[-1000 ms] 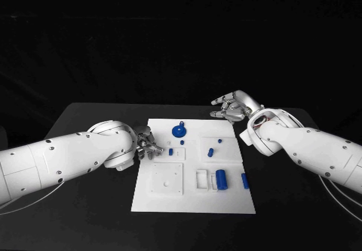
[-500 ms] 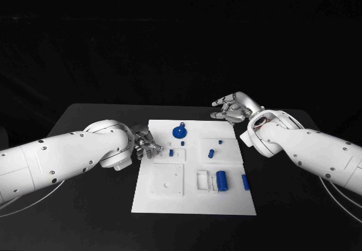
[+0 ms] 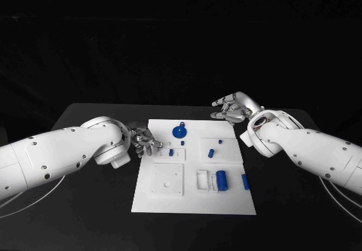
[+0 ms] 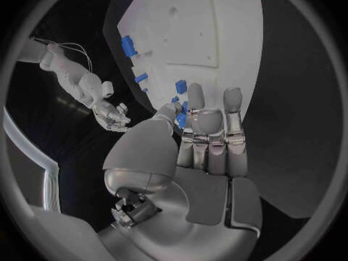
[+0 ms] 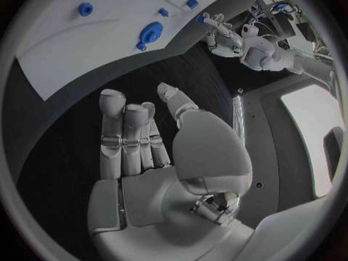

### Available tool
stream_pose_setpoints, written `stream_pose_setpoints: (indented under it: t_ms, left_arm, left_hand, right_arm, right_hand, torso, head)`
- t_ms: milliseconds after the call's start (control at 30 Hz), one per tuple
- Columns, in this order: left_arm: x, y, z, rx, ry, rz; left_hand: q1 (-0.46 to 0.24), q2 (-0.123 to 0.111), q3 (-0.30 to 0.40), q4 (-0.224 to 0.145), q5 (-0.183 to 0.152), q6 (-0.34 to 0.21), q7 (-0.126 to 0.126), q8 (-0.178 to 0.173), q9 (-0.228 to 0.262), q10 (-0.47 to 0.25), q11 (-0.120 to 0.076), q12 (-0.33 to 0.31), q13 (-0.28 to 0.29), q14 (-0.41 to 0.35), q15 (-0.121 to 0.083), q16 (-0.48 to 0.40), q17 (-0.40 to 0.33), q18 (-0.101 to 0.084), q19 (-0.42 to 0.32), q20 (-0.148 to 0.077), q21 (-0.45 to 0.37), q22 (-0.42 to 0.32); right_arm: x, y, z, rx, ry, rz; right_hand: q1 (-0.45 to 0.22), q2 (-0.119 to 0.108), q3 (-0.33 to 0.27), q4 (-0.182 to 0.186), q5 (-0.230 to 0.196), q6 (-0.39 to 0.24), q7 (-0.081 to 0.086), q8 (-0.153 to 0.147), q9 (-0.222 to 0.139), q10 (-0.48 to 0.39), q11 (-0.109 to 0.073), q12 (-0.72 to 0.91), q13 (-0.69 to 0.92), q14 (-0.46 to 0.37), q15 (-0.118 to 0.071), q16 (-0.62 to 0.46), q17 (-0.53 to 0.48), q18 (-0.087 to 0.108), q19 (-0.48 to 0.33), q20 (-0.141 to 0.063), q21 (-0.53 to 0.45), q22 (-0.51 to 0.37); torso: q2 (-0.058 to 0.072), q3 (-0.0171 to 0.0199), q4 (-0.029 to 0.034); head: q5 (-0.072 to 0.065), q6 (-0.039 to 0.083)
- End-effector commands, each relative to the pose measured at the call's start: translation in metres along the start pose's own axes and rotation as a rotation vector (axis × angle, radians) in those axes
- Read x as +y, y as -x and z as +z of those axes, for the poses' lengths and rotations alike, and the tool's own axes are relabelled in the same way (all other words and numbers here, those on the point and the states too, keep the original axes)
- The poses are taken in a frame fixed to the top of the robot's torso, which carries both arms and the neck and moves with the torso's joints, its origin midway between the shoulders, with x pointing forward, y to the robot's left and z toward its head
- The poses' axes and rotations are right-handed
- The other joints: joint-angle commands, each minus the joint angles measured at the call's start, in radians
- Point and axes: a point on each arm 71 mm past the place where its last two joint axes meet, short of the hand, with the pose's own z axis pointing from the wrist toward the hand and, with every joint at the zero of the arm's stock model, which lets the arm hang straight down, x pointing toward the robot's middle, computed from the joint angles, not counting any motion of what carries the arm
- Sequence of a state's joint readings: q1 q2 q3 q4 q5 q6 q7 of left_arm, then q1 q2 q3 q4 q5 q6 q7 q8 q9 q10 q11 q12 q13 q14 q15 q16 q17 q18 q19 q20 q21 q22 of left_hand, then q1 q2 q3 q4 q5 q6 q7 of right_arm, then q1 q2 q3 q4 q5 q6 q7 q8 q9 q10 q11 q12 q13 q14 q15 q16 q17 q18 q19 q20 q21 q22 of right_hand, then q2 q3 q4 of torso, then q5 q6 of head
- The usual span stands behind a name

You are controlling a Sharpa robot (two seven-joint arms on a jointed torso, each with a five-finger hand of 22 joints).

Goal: Assemble the parts on the task board

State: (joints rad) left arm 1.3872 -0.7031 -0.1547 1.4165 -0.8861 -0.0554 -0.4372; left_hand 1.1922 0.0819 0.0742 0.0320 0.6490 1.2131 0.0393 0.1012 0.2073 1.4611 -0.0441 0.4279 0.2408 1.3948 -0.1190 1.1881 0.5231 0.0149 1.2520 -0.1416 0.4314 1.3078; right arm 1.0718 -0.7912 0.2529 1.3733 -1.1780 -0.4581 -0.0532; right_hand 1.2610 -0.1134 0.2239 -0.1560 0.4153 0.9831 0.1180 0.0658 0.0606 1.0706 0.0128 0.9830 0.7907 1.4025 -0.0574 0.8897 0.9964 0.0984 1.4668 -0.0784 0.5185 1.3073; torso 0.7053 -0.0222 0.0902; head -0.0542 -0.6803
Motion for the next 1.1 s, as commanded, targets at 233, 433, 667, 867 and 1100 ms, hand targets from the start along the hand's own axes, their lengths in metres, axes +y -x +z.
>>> stream_pose_setpoints:
  t_ms: [233, 433, 667, 867, 1100]
  left_arm:
    - [0.002, 0.009, 0.005, 0.202, 0.035, -0.023]
    - [0.001, 0.018, 0.013, 0.259, 0.081, 0.037]
    - [-0.007, 0.025, 0.022, 0.302, 0.106, 0.086]
    - [-0.015, 0.027, 0.028, 0.329, 0.120, 0.127]
    - [-0.023, 0.025, 0.032, 0.351, 0.122, 0.162]
  left_hand:
    - [-0.050, 0.033, 0.208, -0.271, -0.007, 0.013, -0.003, -0.005, 0.004, 0.052, -0.004, 0.011, 0.005, -0.003, -0.006, 0.010, 0.004, 0.011, -0.008, -0.002, 0.009, 0.020]
    - [-0.067, 0.039, 0.259, -0.319, -0.117, 0.024, -0.008, -0.006, 0.023, 0.053, -0.008, 0.013, 0.004, -0.002, -0.009, 0.016, 0.010, 0.013, -0.013, -0.005, 0.020, 0.022]
    - [-0.111, -0.007, 0.409, -0.312, -0.184, 0.033, -0.009, -0.033, 0.114, 0.053, -0.010, 0.024, 0.003, -0.002, -0.007, 0.019, 0.014, 0.017, -0.021, -0.003, 0.045, 0.021]
    - [-0.107, -0.009, 0.412, -0.313, -0.184, 0.032, -0.009, -0.033, 0.121, 0.053, -0.011, 0.026, 0.005, -0.002, -0.006, 0.019, 0.014, 0.019, -0.023, -0.002, 0.048, 0.021]
    - [-0.107, -0.012, 0.415, -0.313, -0.185, 0.033, -0.010, -0.033, 0.128, 0.053, -0.011, 0.028, 0.006, -0.003, -0.005, 0.020, 0.015, 0.019, -0.025, -0.001, 0.052, 0.021]
  right_arm:
    - [0.000, -0.001, 0.000, 0.012, 0.005, -0.001]
    - [0.000, -0.002, 0.000, 0.013, 0.004, 0.000]
    - [0.001, -0.004, 0.001, 0.015, 0.005, 0.001]
    - [0.002, -0.005, 0.002, 0.016, 0.006, 0.003]
    - [0.003, -0.006, 0.002, 0.017, 0.007, 0.004]
  right_hand:
    - [-0.008, -0.003, 0.007, -0.002, 0.004, -0.005, 0.002, -0.006, 0.000, 0.003, -0.004, 0.001, -0.001, 0.000, -0.003, 0.000, 0.001, 0.016, 0.033, 0.000, 0.003, 0.059]
    - [-0.006, -0.003, 0.008, -0.004, 0.004, -0.005, 0.002, -0.006, 0.000, 0.002, -0.004, 0.001, -0.001, -0.001, -0.003, 0.000, 0.001, 0.016, 0.032, 0.000, 0.003, 0.059]
    - [-0.006, -0.003, 0.008, -0.004, 0.004, -0.005, 0.002, -0.006, 0.000, 0.002, -0.004, 0.001, -0.001, -0.001, -0.003, 0.000, 0.001, 0.016, 0.032, 0.000, 0.003, 0.059]
    - [-0.005, -0.002, 0.011, -0.006, 0.002, -0.006, 0.002, -0.006, 0.000, 0.003, -0.004, 0.001, -0.001, -0.001, -0.003, 0.000, 0.001, 0.016, 0.032, 0.000, 0.004, 0.059]
    - [-0.005, -0.002, 0.011, -0.006, 0.002, -0.006, 0.002, -0.006, 0.000, 0.003, -0.004, 0.001, -0.001, -0.001, -0.003, 0.000, 0.001, 0.016, 0.032, 0.000, 0.004, 0.059]
  torso:
    - [0.000, 0.0010, -0.0011]
    - [0.002, 0.0010, -0.0031]
    - [0.002, 0.0016, -0.0014]
    - [0.002, 0.0023, -0.0018]
    - [0.001, 0.0029, -0.0015]
  head:
    - [0.005, -0.005]
    - [0.005, -0.007]
    - [0.003, -0.012]
    - [0.003, -0.015]
    - [0.001, -0.017]
